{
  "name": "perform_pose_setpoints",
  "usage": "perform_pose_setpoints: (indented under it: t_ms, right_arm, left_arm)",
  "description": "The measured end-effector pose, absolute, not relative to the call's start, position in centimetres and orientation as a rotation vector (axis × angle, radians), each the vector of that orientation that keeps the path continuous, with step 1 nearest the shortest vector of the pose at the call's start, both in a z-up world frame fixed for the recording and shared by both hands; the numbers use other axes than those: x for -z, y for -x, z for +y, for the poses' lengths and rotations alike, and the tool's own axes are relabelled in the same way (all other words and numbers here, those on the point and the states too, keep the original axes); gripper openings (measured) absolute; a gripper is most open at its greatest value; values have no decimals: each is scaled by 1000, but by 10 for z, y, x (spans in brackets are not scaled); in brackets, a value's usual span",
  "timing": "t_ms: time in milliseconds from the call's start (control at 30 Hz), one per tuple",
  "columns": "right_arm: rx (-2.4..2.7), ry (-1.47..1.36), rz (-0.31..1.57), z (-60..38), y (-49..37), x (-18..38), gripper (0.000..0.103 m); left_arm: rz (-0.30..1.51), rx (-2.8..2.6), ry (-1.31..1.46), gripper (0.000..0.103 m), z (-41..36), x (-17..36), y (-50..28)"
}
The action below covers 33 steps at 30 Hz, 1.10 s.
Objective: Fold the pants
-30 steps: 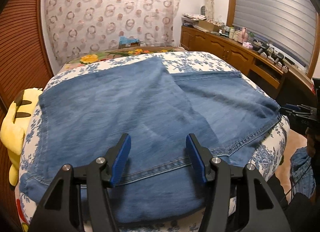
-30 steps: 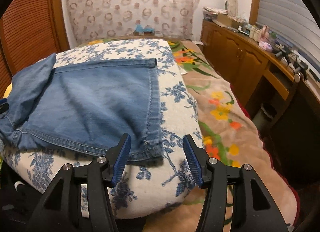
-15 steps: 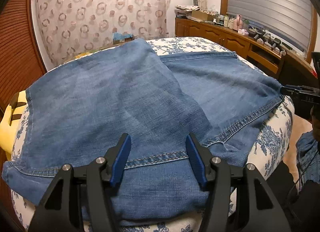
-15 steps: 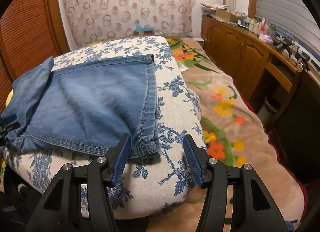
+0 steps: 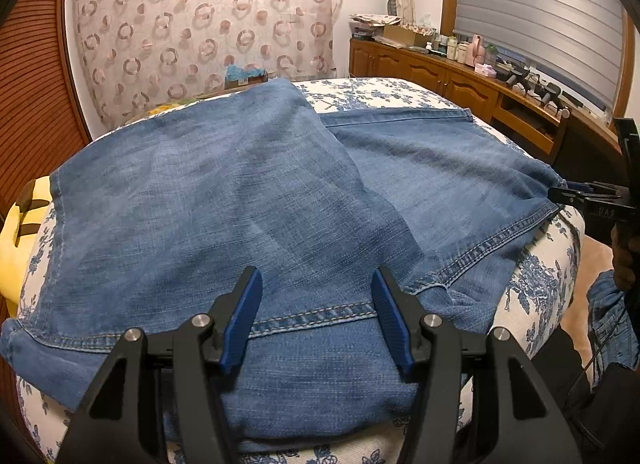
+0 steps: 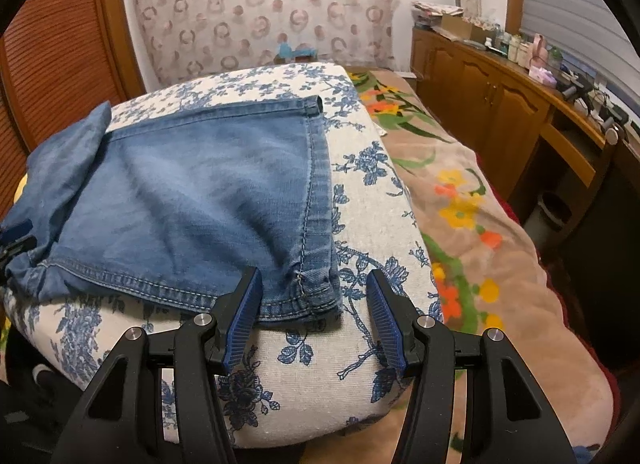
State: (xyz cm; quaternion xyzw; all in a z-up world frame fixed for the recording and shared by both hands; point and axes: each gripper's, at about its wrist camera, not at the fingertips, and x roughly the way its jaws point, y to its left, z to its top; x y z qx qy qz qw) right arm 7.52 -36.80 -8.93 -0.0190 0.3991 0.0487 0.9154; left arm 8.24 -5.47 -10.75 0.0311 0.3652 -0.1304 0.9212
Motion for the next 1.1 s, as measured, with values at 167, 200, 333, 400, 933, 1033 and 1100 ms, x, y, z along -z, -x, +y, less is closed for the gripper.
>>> perform_pose_setpoints:
  t_ms: [167, 200, 333, 400, 933, 1033, 1100]
  right_arm:
    - [-98, 60, 817, -365, -75, 91, 56]
    - [-100, 66, 815, -364, -75, 92, 56]
    - [-109, 75, 812, -360, -73, 92, 51]
    - [-117, 72, 811, -359, -73, 92, 48]
    - [-234, 24, 770, -356, -73, 73, 14]
    - [-282, 4, 717, -348, -73, 49, 14]
    - [-322, 9, 681, -337, -74, 32, 14]
  left_arm:
    - [750, 269, -62, 57, -54, 107, -83]
    - [750, 269, -62, 57, -54, 107, -83]
    - [749, 268, -63, 57, -54, 107, -82]
    - [749, 269, -62, 57, -53, 107, -82]
    - [734, 265, 8, 57, -42, 88, -80]
    - [720, 250, 20, 57, -36, 81, -80]
    - [709, 235, 34, 57, -29, 76, -81]
